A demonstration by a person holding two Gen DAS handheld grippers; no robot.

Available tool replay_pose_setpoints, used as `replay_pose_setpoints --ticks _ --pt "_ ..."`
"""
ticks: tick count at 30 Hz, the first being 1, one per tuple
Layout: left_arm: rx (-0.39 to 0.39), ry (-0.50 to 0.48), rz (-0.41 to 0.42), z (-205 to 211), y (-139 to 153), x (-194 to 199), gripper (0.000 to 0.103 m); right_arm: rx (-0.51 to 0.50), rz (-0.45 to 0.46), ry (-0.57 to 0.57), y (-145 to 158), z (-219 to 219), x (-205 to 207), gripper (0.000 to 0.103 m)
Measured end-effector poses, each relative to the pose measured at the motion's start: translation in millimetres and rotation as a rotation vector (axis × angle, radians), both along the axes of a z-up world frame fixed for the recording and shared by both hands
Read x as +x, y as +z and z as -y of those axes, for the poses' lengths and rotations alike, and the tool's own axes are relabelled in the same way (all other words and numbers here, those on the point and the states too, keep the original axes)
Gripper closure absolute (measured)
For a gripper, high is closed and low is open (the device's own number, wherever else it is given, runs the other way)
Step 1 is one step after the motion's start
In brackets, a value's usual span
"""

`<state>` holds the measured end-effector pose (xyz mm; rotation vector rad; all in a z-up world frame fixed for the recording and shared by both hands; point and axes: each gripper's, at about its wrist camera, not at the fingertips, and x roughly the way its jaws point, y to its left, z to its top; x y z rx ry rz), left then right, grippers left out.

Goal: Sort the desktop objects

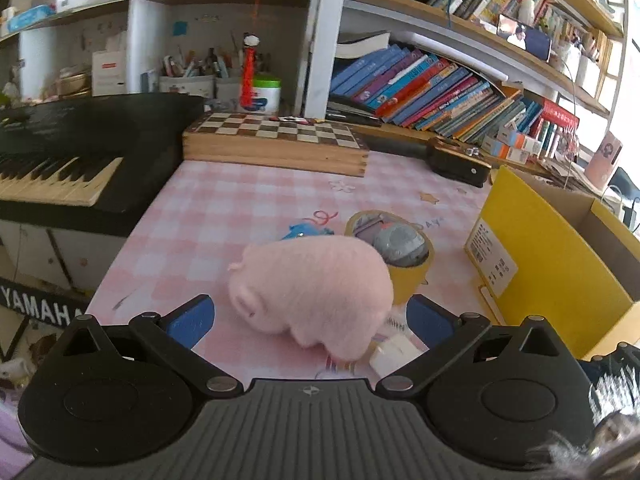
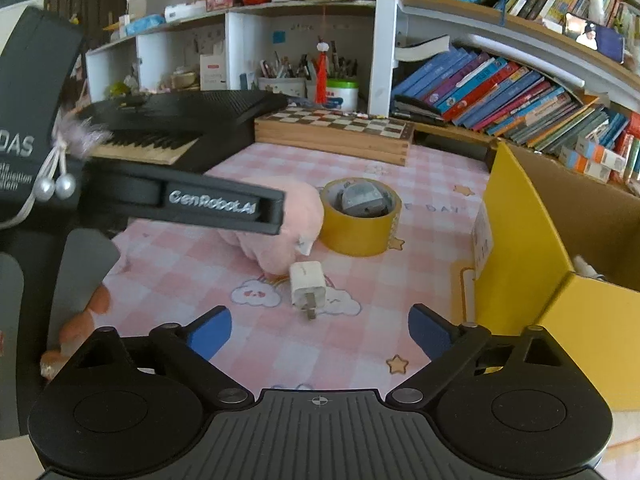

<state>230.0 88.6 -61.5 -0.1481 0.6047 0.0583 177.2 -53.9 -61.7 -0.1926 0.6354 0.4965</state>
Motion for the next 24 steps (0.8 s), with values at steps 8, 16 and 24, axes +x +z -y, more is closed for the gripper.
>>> replay_pose_setpoints --ticks 8,16,24 --pt "0.021 -0.019 -0.034 -0.3 -13.4 34.8 0.000 0.000 -0.024 0.037 -13.0 -9.7 21.9 0.012" --pt "0.060 -0.040 -0.058 4.6 -22.5 52.6 0.000 0.008 -0.094 0.058 -24.3 -16.7 43.7 0.036" --pt "0.074 -0.078 -0.032 -1.1 -25.7 49.8 0.007 -0.005 -0.100 0.081 -30.6 -25.9 51.5 0.045"
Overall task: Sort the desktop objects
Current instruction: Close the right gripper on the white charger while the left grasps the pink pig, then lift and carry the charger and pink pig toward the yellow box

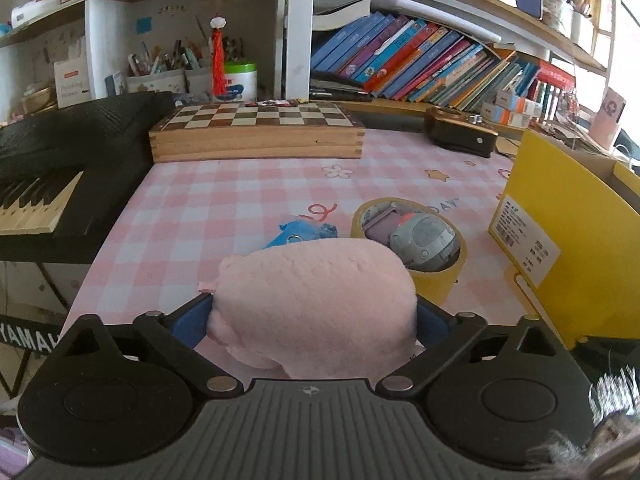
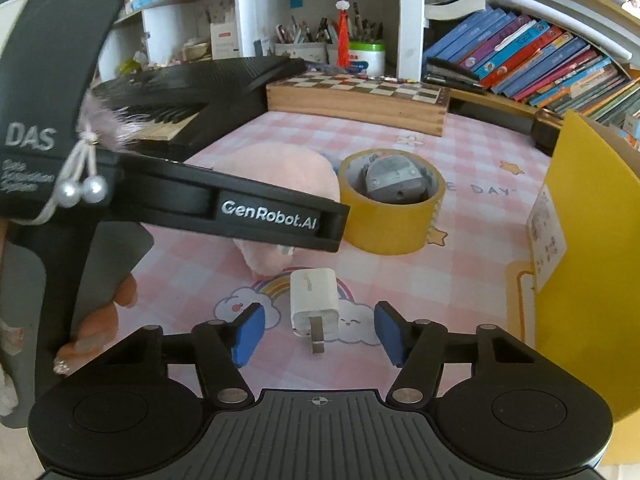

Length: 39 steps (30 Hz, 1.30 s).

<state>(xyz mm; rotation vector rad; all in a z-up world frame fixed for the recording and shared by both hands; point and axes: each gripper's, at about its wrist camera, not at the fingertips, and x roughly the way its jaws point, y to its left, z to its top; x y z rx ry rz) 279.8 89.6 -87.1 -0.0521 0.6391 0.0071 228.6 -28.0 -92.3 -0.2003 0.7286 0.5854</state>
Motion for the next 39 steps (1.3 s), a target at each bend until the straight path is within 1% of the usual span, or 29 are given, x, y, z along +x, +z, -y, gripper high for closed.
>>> replay_pose_setpoints --ticks 1,3,5,7,8,10,12,18,23,33,39 --pt "-0.005 -0.003 0.005 -1.5 0.9 -1.7 0.010 -0.003 0.001 0.005 -0.8 -1.6 0.6 0.048" --pt "-0.030 0.003 0.013 -6.1 4.9 -6.8 0.012 -0.008 -0.001 0.015 -1.9 -4.3 2.1 0.051" --pt "-0.078 0.019 0.025 -13.6 9.7 -14.8 0.013 -0.010 0.005 0.022 -2.0 -6.1 3.3 0.053" --pt "-0.130 0.044 0.030 -22.5 13.6 -24.4 0.014 -0.006 0.006 0.029 -1.8 -6.7 4.7 0.062" --pt "-0.152 0.057 0.030 -27.0 15.5 -29.1 0.014 -0.003 0.005 0.030 -1.6 -6.6 5.2 0.064" --pt "-0.186 0.080 0.034 -33.6 19.2 -38.8 0.014 0.002 0.006 0.028 -1.5 -6.0 6.1 0.075" --pt "-0.206 0.101 0.033 -39.0 22.5 -47.3 0.014 0.009 0.003 0.024 -1.3 -5.1 7.9 0.079" --pt "-0.241 0.142 0.037 -50.8 31.7 -69.9 0.014 0.024 -0.011 0.018 0.2 -2.4 8.8 0.079" --pt "-0.253 0.155 0.043 -53.1 37.3 -82.5 0.014 0.037 0.004 0.016 9.4 4.2 0.5 0.079" --pt "-0.277 0.087 0.065 -44.8 51.3 -101.9 0.014 0.080 0.036 -0.046 36.8 26.4 -27.5 0.079" --pt "-0.308 0.049 0.088 -40.8 63.6 -124.6 0.014 0.107 0.042 -0.089 53.0 44.2 -51.3 0.079"
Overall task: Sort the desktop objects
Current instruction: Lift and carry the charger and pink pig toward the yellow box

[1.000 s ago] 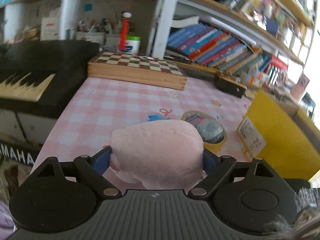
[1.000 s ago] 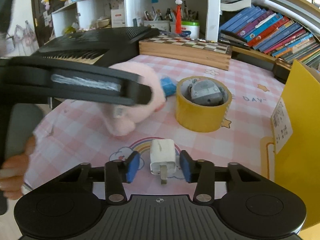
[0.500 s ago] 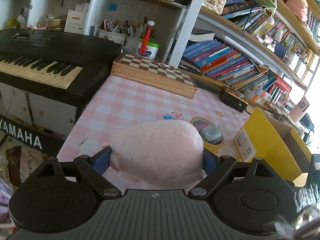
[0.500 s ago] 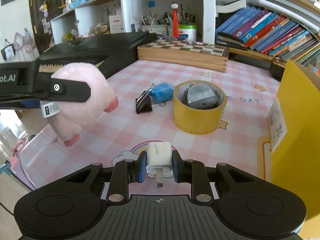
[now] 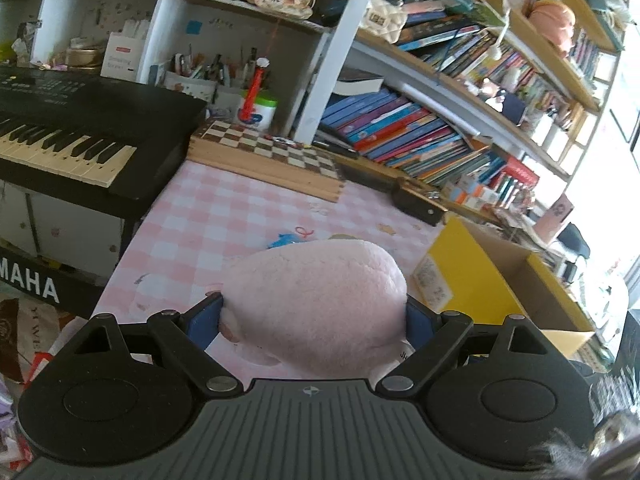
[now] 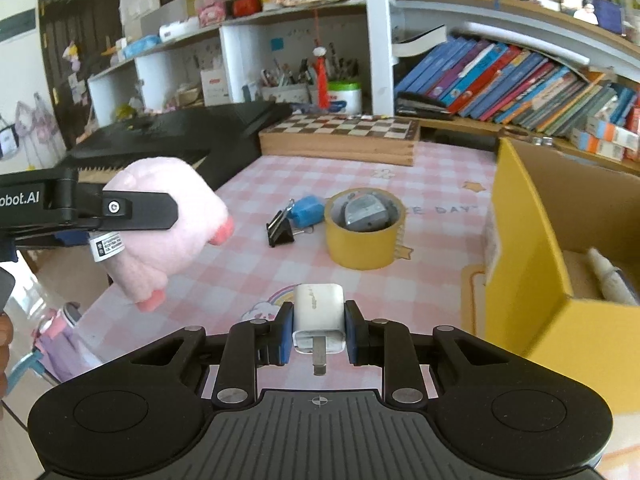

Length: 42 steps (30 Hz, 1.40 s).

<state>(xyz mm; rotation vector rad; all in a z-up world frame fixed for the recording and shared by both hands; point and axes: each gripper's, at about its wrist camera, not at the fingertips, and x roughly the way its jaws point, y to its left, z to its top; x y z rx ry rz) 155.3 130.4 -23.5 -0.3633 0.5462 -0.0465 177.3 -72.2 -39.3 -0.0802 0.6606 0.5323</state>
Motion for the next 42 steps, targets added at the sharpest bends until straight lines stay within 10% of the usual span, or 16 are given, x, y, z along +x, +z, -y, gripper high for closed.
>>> replay_pose_setpoints --ticks 42 --pt "-0.062 -0.426 -0.035 97.9 16.9 -99.7 0.014 0.019 -0.116 -0.314 19.9 113.4 -147.8 0.079"
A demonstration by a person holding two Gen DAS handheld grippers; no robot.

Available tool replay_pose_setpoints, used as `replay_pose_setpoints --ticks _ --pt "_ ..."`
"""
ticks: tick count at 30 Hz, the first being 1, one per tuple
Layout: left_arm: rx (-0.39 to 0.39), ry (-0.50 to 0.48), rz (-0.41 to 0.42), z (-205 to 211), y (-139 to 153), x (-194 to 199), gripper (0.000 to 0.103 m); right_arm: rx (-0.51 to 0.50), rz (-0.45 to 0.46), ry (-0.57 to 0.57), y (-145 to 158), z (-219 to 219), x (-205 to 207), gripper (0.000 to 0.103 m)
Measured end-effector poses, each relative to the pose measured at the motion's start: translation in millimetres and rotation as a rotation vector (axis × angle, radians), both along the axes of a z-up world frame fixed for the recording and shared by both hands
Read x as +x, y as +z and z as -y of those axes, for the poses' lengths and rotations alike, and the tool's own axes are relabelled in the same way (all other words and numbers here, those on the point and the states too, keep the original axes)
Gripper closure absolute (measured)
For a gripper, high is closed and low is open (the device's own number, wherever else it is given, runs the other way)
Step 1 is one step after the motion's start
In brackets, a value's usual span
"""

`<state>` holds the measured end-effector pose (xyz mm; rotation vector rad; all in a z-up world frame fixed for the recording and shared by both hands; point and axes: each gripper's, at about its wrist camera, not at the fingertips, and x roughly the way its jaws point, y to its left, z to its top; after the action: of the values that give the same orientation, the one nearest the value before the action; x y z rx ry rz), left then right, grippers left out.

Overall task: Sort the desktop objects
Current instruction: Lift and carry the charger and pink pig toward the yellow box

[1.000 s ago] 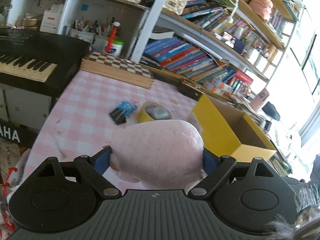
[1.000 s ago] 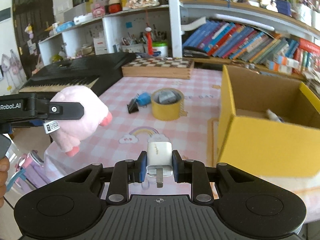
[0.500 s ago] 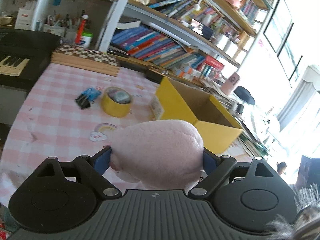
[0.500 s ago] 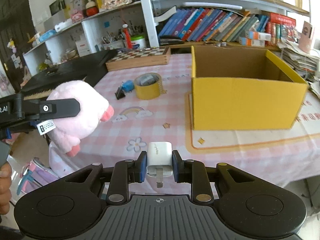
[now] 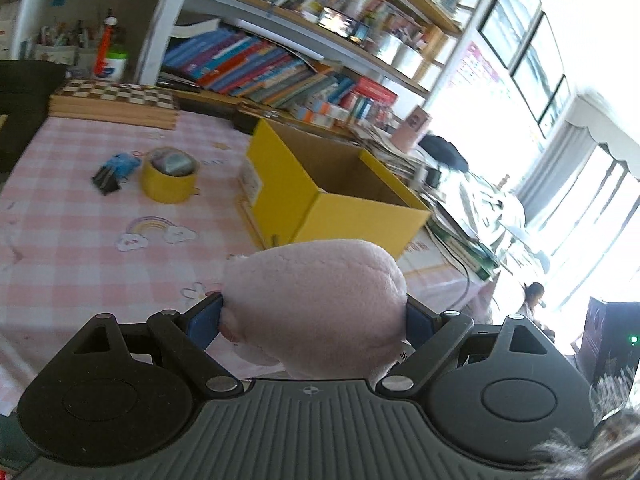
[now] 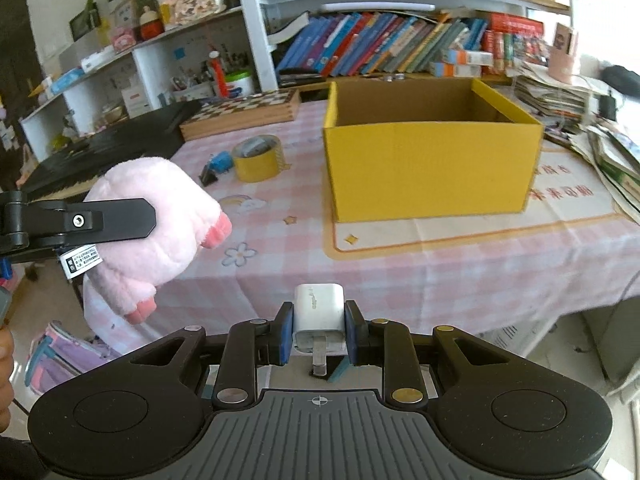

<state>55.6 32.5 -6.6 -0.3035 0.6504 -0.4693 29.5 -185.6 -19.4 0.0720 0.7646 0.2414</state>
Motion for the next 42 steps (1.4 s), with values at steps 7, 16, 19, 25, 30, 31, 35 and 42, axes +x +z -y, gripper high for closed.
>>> replay_pose_setpoints --ticks 7,16,19,25,30,31,35,42 --pt "0.019 -0.095 0.011 24.3 2.1 -2.3 0.014 0.010 -0.002 -0.078 -1.6 21.4 -12.4 0.079" --pt "0.017 -0.159 0.031 42.5 4.1 -1.5 0.014 0.001 -0.002 -0.131 -1.8 37.9 -20.5 0.079" --pt "0.017 -0.177 0.036 47.9 4.7 0.7 0.014 -0.003 -0.006 -0.144 -2.0 42.0 -21.4 0.079" --pt "0.010 -0.201 0.052 53.9 6.9 4.5 0.014 -0.013 -0.008 -0.160 -1.4 47.1 -19.1 0.079" --pt "0.005 -0.218 0.064 57.8 8.7 9.3 0.014 -0.004 -0.005 -0.168 1.1 49.9 -15.3 0.079" --pt "0.004 -0.221 0.067 58.5 9.3 10.9 0.014 0.001 -0.003 -0.169 2.2 50.1 -14.2 0.079" --pt "0.000 -0.237 0.080 61.4 12.0 18.3 0.014 0.004 0.009 -0.172 6.8 50.7 -7.8 0.079" --pt "-0.021 -0.232 0.110 66.8 17.9 39.5 0.014 0.000 0.031 -0.197 13.4 55.0 10.8 0.079"
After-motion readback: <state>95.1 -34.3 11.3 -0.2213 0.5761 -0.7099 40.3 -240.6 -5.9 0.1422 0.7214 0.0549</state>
